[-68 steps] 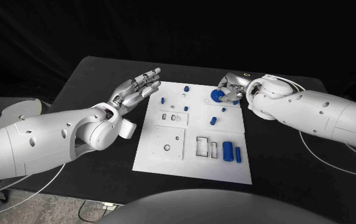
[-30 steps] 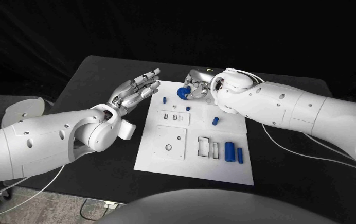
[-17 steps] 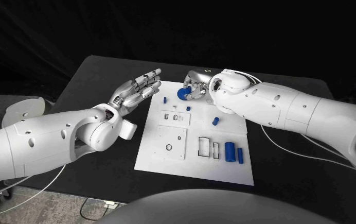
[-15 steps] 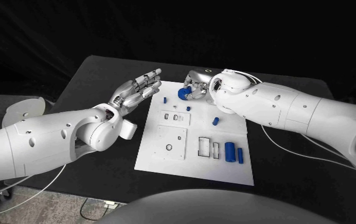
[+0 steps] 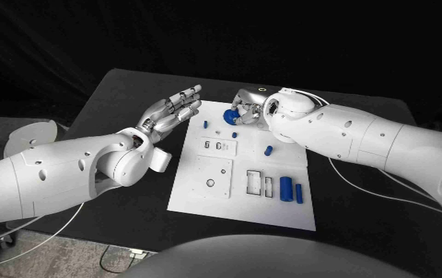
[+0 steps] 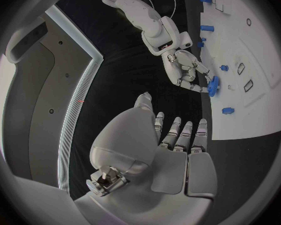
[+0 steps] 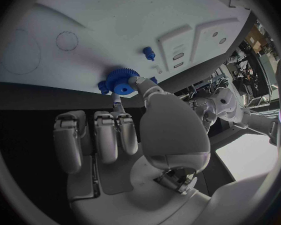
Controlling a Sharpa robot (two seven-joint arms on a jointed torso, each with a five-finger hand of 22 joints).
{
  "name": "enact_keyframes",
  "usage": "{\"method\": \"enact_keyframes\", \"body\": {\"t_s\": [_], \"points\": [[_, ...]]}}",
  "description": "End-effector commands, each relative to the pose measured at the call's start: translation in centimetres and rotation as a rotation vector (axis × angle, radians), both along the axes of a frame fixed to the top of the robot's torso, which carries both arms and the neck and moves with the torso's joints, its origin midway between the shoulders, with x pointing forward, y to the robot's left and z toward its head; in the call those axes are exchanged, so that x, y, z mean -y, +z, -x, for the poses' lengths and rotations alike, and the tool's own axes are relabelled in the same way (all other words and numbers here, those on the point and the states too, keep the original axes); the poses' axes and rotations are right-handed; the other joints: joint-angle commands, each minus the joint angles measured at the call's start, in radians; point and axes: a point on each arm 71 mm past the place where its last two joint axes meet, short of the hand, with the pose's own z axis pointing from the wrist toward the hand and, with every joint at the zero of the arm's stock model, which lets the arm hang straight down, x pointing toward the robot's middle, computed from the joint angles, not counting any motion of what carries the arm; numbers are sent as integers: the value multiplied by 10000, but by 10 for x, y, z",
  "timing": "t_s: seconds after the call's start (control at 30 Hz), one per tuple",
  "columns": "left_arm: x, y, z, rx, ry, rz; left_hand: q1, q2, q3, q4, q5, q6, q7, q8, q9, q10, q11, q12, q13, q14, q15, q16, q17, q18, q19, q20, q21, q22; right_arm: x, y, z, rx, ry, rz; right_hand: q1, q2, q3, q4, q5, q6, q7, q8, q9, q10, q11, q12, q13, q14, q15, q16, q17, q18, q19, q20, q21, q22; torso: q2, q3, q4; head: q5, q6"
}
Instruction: Assemble the parts on the task board
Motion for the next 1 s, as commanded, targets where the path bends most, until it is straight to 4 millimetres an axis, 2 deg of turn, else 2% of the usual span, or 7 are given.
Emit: {"method": "enact_keyframes", "body": {"t_s": [0.03, 0.27, 0.3, 0.37, 0.6, 0.73, 1.0], "points": [[2, 0, 0, 7, -90, 133, 107, -21, 60, 7, 54, 22, 2, 19, 10, -14, 56, 49, 12, 68, 0, 50, 9, 160, -1, 47, 60, 8, 0, -3, 2, -132, 125, 187, 57, -28, 81, -13, -186, -161, -101, -29, -27, 1030, -73, 39, 2634, 1045, -22, 34, 2634, -67, 1026, -5, 44, 2632, -9, 1, 3, -13, 1], [2, 0, -1, -9, -71, 119, 108, -18, 61, 8, 57, 17, 4, 19, 9, -14, 59, 47, 11, 69, 3, 52, 9, 160, 2, 48, 63, 8, -2, -4, 4, -243, 273, 119, -1, -44, 96, -21, -626, -654, -193, -37, -97, 1030, -160, 39, 2634, 1045, -97, 34, 2634, -67, 1026, -76, 44, 2632, -2, -2, 0, -22, 1], [2, 0, -1, -13, -69, 118, 111, -13, 64, 8, 61, 2, 6, 16, 7, -15, 61, 44, 11, 68, 4, 52, 9, 160, 2, 48, 63, 8, -2, -4, 4, -248, 282, 107, -12, -46, 89, -21, -824, -867, -218, -33, -144, 1030, -181, 39, 2634, 1045, -115, 34, 2634, -67, 1026, -90, 44, 2632, -1, -3, 9, -33, 1], [2, -1, -2, -21, -60, 116, 111, -13, 64, 8, 62, 1, 6, 16, 7, -15, 61, 44, 11, 68, 5, 52, 9, 160, 2, 48, 63, 8, -2, -4, 5, -264, 304, 63, -40, -2, -7, -3, -2021, -1688, -326, -27, -363, 1030, -273, 39, 2634, 1045, -194, 34, 2634, -67, 1026, -157, 44, 2632, -3, -5, 13, -28, 1], [2, -1, -2, -62, -36, 121, 114, -4, 68, 9, 67, -7, 15, 14, 6, -15, 65, 46, 10, 70, 8, 55, 9, 160, 2, 50, 63, 8, -2, -2, 4, -163, 293, -284, 58, 143, -318, -23, -3252, -3569, -677, -76, -1090, 1030, -580, 39, 2634, 1045, -458, 34, 2634, -67, 1026, -411, 44, 2632, 2, -9, 14, -23, 1], [1, -1, -2, -92, -11, 130, 114, -4, 68, 9, 67, -7, 15, 14, 6, -15, 65, 46, 10, 70, 8, 55, 9, 160, 2, 50, 63, 8, 0, 0, 3, 62, 217, -642, 59, 178, -360, -6, -3365, -3520, -693, -51, -1103, 1030, -603, 39, 2634, 1045, -479, 34, 2634, -67, 1026, -435, 44, 2632, -14, -5, 16, -6, 1], [1, -3, -3, -135, 27, 132, 114, -4, 68, 9, 67, -7, 15, 14, 6, -15, 65, 46, 10, 70, 8, 55, 9, 160, 2, 50, 63, 8, 29, 21, 4, 621, -147, -1254, 188, 383, -422, 20, -3116, -2195, -477, 364, -891, 1030, -469, 39, 2634, 1045, -402, 34, 2634, -67, 1026, -406, 44, 2632, -50, -25, -23, 43, 1]]}}
